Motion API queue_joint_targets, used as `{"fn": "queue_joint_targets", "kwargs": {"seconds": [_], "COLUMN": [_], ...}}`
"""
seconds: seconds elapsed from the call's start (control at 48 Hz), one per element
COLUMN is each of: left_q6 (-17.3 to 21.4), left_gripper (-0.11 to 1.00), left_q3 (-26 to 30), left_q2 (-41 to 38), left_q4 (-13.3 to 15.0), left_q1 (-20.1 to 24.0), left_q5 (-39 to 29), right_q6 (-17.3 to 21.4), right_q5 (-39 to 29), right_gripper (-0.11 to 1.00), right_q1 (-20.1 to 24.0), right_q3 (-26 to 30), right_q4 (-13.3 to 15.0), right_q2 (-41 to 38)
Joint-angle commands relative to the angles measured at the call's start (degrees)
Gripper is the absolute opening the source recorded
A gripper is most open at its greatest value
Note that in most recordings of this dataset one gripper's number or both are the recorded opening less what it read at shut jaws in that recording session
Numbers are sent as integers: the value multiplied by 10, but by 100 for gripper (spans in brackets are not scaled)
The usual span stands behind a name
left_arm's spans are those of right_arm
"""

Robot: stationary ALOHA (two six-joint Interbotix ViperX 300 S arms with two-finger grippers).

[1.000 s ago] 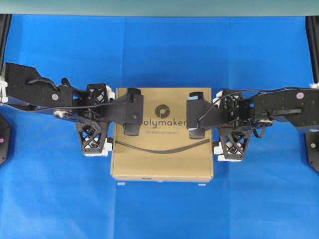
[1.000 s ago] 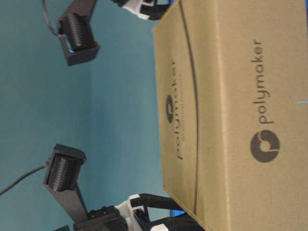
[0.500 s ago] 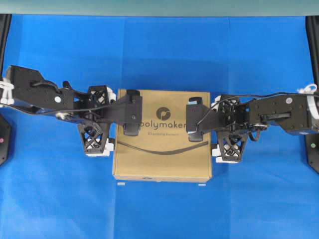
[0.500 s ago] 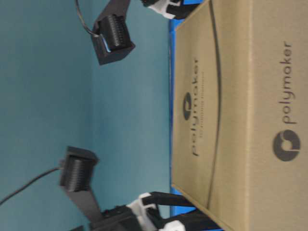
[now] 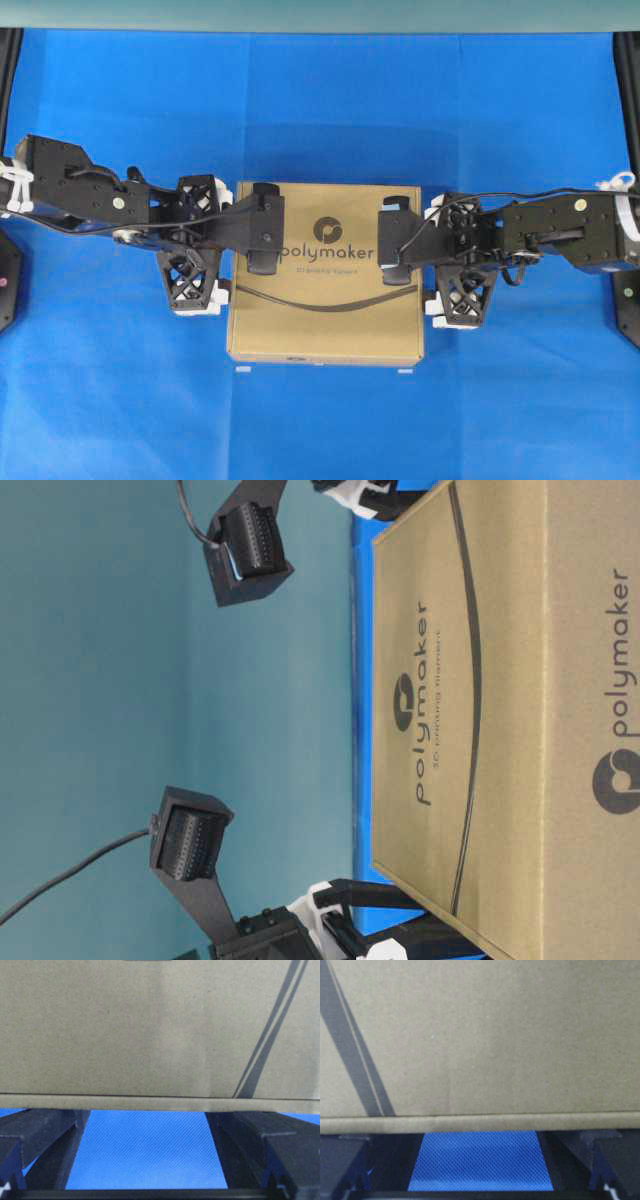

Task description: Lift up the cardboard box by clamping it between your arms.

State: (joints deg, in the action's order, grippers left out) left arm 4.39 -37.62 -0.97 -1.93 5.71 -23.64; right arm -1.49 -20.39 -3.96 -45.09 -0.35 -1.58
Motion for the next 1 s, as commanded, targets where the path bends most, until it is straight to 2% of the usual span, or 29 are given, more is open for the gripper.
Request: {"fn": "queue_joint_targets", "kwargs": {"seconds": [0.0,0.292,0.521,0.667,0.979], "left_q6": [-8,-11,-11,-11,-12], "left_gripper": [86,86,86,86,86], "left_q3": [7,-36,-62,-83,-157], "left_q2": [2,35,69,107,224], "left_q4": [2,2,2,2,2], "left_q1": [9,9,9,8,5], "left_q5": [28,29,27,26,33], "right_q6": [16,20,35,38,73], "right_q5": [26,32,34,33,32], "right_gripper": [99,99,99,99,99], "right_q1": [-10,-11,-10,-6,-8], "right_q3": [7,-38,-76,-101,-159], "right_q4": [-4,-24,-24,-25,-25], "right_q2": [12,43,89,127,233]}}
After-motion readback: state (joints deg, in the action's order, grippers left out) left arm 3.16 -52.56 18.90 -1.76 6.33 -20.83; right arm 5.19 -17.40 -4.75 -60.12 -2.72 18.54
